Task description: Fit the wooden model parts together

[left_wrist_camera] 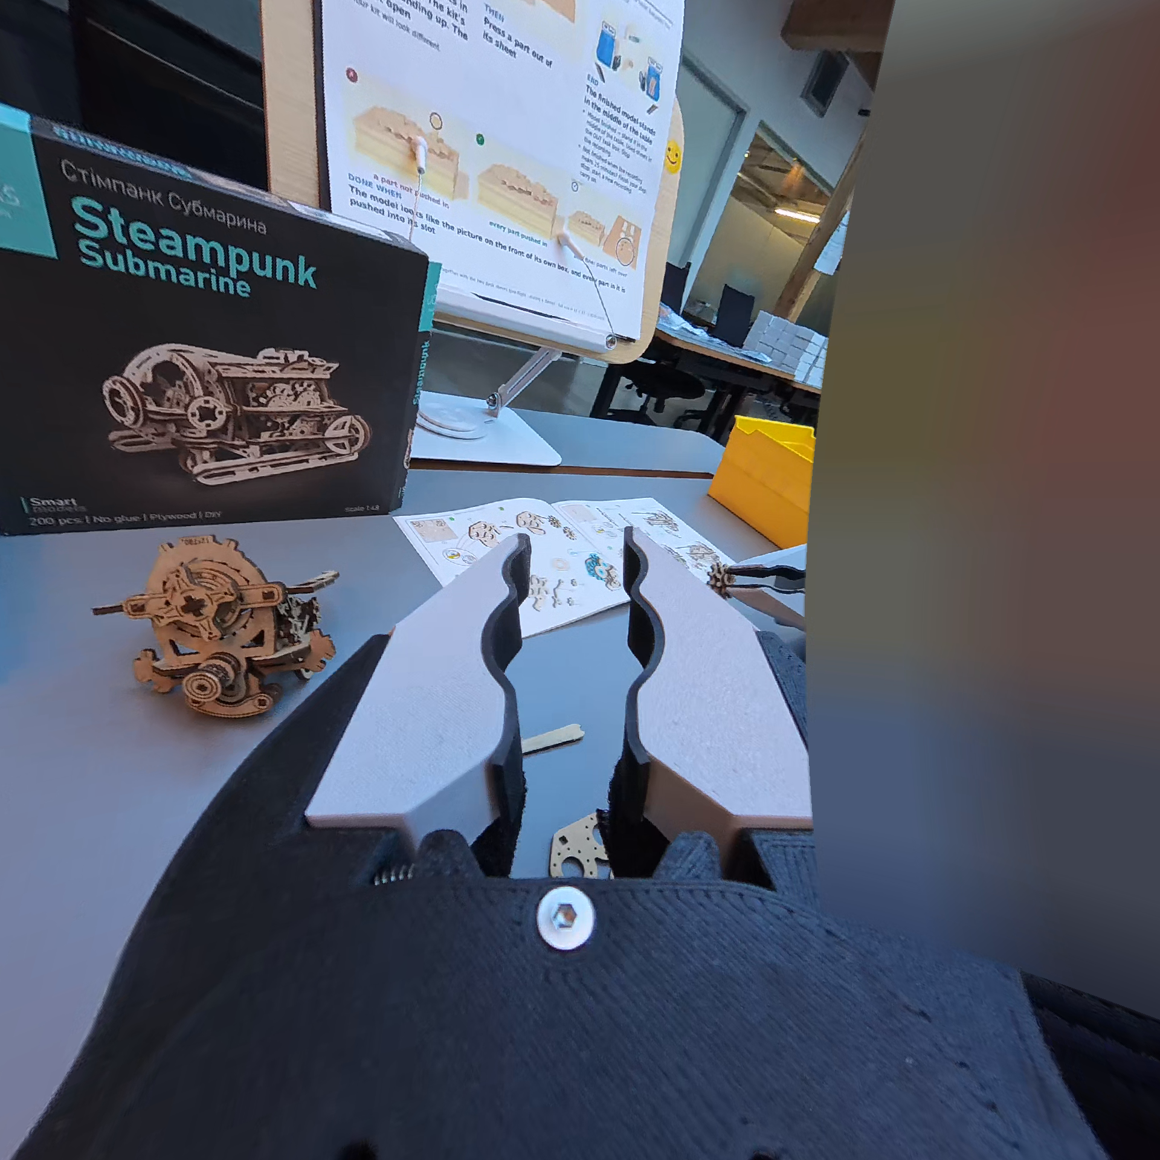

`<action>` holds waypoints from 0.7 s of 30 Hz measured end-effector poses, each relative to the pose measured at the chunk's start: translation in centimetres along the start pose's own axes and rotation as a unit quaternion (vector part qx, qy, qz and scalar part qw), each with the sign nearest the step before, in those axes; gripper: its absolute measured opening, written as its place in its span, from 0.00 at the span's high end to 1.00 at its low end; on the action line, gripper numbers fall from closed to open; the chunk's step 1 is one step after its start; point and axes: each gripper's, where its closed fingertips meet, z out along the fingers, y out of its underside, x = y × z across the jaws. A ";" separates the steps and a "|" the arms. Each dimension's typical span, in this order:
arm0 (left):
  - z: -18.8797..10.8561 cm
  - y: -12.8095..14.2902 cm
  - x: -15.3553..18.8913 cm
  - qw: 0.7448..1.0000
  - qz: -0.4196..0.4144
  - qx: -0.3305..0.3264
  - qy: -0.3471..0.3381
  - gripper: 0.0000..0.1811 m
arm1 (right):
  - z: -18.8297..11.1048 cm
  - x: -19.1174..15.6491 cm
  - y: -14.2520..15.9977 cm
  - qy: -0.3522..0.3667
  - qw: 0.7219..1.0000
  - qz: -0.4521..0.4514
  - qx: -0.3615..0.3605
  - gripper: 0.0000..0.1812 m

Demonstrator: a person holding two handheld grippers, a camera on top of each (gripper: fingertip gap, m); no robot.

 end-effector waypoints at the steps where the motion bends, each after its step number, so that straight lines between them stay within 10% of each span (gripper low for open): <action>1: -0.1 -0.2 0.0 1.000 0.005 0.002 -0.003 0.85 | 0.0 0.1 -0.1 0.001 1.000 0.004 0.003 0.95; 14: -2.3 -3.6 0.3 0.998 0.039 0.036 -0.024 0.84 | 0.9 -1.9 -3.1 -0.023 0.999 0.015 0.035 0.95; 21: -3.7 -5.4 -1.0 0.997 0.025 0.064 -0.044 0.84 | 3.4 -8.2 -11.3 -0.250 0.952 0.134 0.119 0.95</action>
